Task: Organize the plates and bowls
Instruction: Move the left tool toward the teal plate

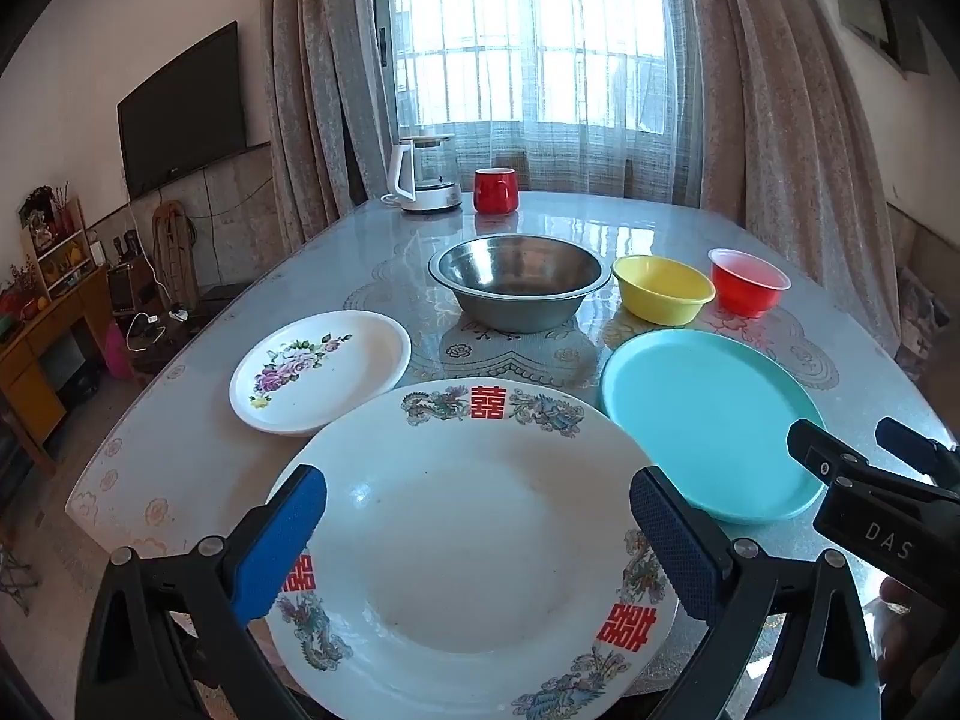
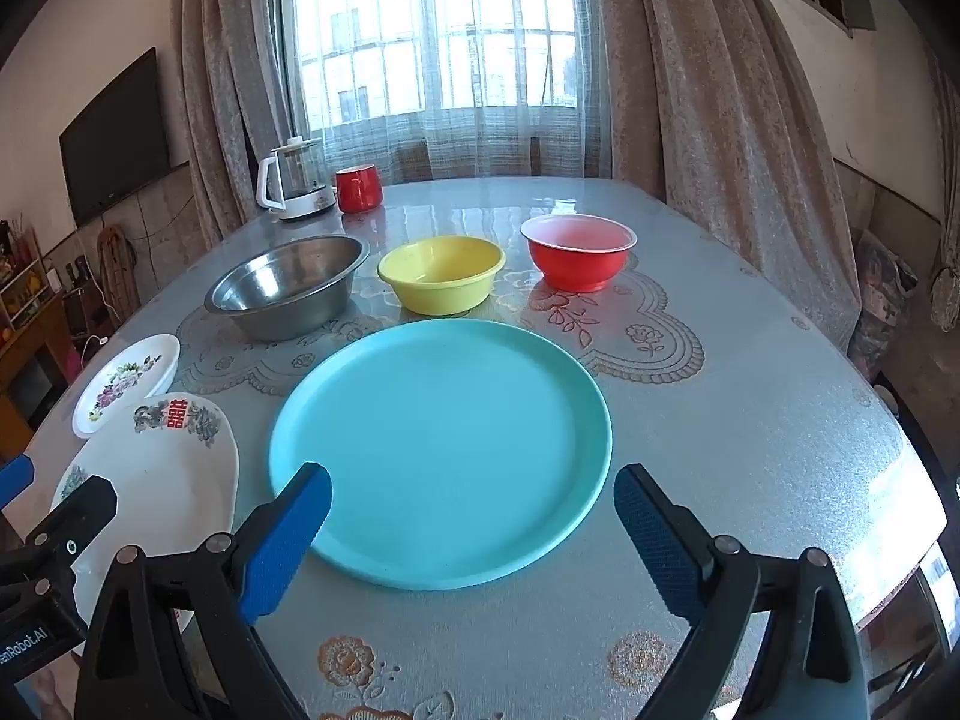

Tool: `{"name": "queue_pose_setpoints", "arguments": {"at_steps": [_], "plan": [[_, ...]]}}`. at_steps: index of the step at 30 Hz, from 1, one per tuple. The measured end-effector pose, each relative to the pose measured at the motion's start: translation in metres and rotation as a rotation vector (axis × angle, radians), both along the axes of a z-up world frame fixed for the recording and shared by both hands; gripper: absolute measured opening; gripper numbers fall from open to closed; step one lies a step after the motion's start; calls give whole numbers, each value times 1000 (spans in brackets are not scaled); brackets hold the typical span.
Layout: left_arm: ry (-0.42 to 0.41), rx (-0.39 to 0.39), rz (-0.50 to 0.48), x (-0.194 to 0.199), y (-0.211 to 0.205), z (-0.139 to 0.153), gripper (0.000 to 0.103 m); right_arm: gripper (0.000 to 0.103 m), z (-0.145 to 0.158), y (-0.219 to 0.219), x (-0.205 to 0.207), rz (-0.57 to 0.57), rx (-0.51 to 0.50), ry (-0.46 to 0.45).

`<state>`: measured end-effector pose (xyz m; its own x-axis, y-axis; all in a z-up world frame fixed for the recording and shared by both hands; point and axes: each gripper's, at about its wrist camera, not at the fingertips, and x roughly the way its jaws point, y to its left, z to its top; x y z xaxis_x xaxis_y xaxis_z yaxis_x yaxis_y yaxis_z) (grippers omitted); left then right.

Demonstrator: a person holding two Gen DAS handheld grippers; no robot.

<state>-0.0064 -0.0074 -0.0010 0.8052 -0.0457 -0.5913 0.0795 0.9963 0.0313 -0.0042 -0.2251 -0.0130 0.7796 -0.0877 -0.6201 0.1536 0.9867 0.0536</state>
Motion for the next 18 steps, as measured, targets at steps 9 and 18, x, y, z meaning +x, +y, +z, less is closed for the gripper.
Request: {"name": "queue_pose_setpoints", "arguments": {"at_steps": [9,18], "plan": [[-15,-21,-23,-7,1,4,102,97,4,0,-6,-3,-10,-6],[-31,-21,-22,0,3,9,102,97,10,0,-1,0,12,-12]]}}
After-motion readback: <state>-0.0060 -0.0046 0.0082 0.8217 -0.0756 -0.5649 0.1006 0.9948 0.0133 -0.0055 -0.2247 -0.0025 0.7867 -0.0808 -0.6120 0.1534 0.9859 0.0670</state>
